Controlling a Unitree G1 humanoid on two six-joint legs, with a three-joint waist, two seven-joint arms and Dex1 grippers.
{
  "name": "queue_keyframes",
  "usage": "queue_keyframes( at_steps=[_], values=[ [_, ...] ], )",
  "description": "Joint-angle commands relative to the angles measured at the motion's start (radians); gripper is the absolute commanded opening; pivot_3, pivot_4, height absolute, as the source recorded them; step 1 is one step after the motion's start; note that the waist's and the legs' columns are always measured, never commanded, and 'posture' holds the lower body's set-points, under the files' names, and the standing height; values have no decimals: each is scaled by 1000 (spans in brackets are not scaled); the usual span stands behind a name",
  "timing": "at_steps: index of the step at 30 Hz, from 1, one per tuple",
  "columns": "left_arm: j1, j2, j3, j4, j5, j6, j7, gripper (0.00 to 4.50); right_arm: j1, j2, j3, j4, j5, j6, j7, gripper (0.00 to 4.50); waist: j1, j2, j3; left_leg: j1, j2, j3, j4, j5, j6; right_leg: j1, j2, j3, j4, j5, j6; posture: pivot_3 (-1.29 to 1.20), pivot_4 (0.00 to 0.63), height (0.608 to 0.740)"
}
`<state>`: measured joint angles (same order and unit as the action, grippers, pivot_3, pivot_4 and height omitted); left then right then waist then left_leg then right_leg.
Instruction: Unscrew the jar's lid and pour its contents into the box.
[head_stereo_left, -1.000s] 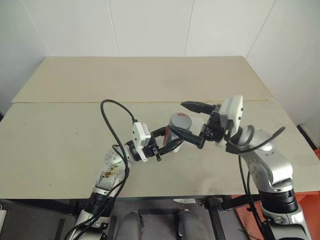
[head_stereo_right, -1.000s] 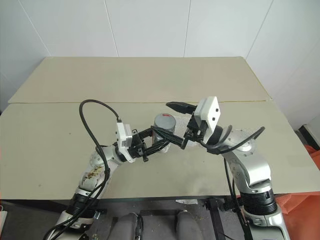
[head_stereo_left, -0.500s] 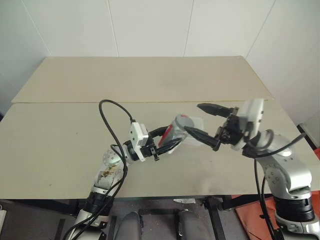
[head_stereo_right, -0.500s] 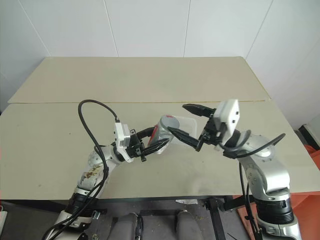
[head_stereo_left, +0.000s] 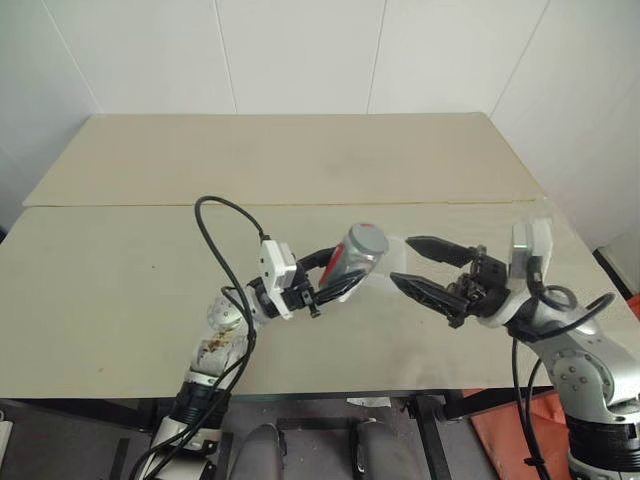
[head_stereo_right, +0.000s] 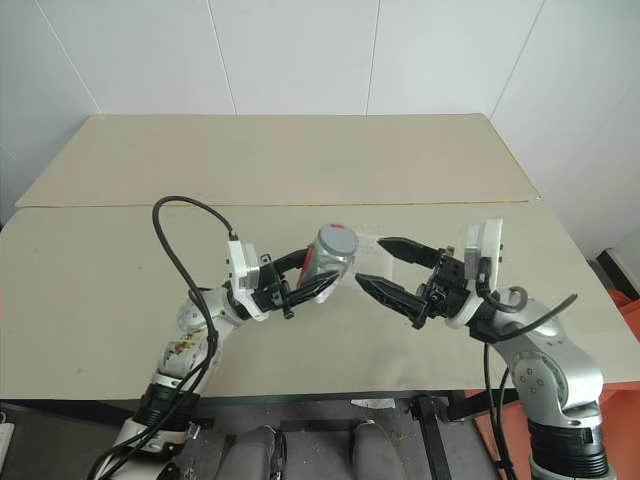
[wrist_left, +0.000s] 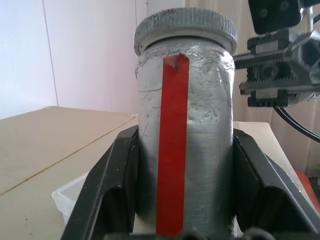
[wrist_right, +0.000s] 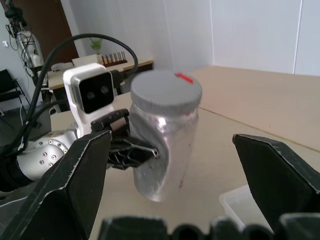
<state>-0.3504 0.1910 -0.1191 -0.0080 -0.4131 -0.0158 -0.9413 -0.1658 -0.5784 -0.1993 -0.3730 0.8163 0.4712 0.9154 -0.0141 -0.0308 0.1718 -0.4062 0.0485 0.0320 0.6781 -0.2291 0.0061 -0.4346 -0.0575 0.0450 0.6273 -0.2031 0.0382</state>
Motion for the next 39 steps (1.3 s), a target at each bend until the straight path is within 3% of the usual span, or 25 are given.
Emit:
queue_keyframes(
  at_steps=[1,14,21,39],
  values=[
    [-18,1,14,-42,-19,-1,11,2098,8,-22,18,-6,-30,-37,56,4500,0,0,0,0,0,0,0,0,0,0,0,0,0,0,0,0,150,740],
    [-4,-4,-18,-46,-6,-4,23,2098,-80,70,140,-66,-68,-56,34,4500,0,0,0,0,0,0,0,0,0,0,0,0,0,0,0,0,150,740],
    [4,-1,-29,-50,3,-4,27,2098,-75,62,159,-96,-92,-70,44,4500,2,0,0,-1,0,0,0,0,0,0,0,0,-1,0,0,0,150,740],
    [6,-6,-30,-21,25,-21,29,2090,-113,38,95,-122,-161,-100,-25,4500,1,0,0,0,0,0,0,0,0,0,0,0,0,0,0,0,150,740]
  ],
)
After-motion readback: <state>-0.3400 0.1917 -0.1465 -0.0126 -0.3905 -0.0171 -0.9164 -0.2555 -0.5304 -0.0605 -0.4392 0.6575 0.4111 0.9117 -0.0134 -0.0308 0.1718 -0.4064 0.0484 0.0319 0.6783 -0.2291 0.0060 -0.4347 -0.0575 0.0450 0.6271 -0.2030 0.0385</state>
